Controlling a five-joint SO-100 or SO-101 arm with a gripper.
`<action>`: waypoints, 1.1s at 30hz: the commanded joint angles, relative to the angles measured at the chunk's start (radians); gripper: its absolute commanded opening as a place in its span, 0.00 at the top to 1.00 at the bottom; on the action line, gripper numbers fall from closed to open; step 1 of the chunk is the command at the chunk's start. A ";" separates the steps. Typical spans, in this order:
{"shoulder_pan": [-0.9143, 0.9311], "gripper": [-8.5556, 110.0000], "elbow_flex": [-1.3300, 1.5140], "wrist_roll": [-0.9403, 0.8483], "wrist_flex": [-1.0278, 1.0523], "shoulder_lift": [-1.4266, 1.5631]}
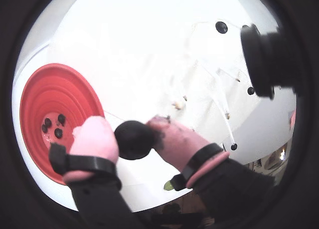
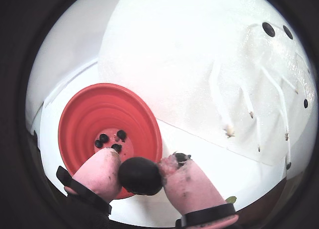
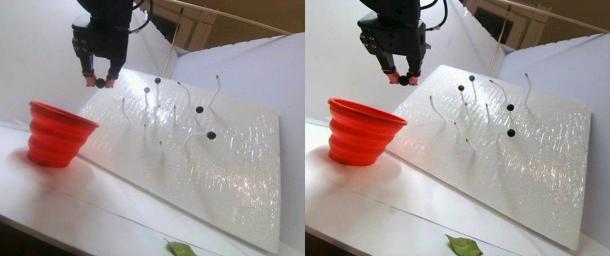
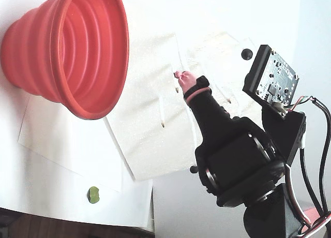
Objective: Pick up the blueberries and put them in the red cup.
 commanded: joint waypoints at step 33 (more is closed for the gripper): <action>-0.066 0.78 -0.176 0.063 -0.138 -0.184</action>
